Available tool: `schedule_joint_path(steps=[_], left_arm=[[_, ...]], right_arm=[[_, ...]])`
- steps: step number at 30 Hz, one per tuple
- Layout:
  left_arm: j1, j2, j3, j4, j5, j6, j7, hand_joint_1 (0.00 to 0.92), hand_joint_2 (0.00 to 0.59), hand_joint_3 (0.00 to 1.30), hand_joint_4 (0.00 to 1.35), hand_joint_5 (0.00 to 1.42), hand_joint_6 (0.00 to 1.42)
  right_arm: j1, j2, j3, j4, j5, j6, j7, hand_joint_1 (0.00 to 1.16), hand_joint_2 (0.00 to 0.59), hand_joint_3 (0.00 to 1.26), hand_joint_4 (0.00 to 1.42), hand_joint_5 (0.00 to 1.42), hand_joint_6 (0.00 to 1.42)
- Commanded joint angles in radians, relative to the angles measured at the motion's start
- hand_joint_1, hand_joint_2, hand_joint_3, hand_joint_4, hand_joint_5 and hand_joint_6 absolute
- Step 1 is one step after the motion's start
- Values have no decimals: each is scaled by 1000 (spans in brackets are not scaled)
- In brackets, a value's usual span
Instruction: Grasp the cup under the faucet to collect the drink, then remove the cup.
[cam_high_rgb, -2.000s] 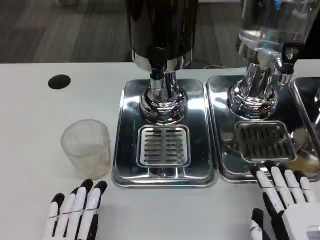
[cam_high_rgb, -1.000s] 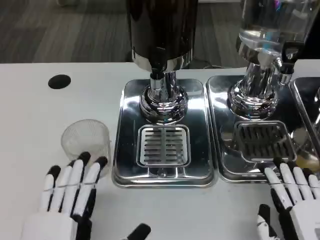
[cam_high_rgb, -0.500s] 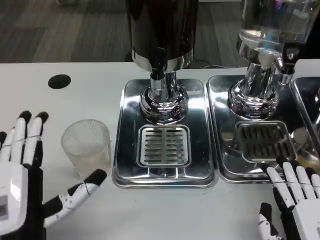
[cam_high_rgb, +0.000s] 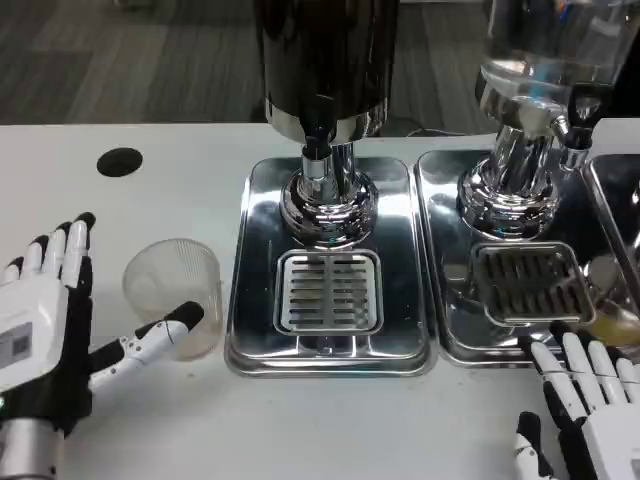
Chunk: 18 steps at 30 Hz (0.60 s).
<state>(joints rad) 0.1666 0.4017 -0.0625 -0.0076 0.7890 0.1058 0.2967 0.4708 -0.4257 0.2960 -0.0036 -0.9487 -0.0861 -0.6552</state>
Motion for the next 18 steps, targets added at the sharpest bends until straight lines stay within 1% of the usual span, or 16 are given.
schedule_joint_path(steps=[1,5,10,15,18], left_arm=[[-49,-1,-13,51,-27,0,-26,0,5,0,0,9,31],[-77,-2,-36,79,-29,5,-32,0,1,0,0,22,42],[-117,-13,-64,132,-48,7,-45,0,5,0,0,63,90],[-145,-23,-100,169,-29,22,-39,0,1,0,0,110,148],[-159,-29,-112,187,-30,30,-36,1,14,7,0,194,244]], right_arm=[[1,1,-3,14,9,-11,-1,139,555,114,0,0,29],[0,2,-3,20,14,-15,-4,138,555,116,0,0,30],[-3,1,-2,29,18,-21,-5,138,555,123,0,0,43],[-4,2,-2,34,21,-24,-6,138,555,127,0,0,46],[-3,0,-5,38,25,-28,-7,138,555,130,0,0,47]])
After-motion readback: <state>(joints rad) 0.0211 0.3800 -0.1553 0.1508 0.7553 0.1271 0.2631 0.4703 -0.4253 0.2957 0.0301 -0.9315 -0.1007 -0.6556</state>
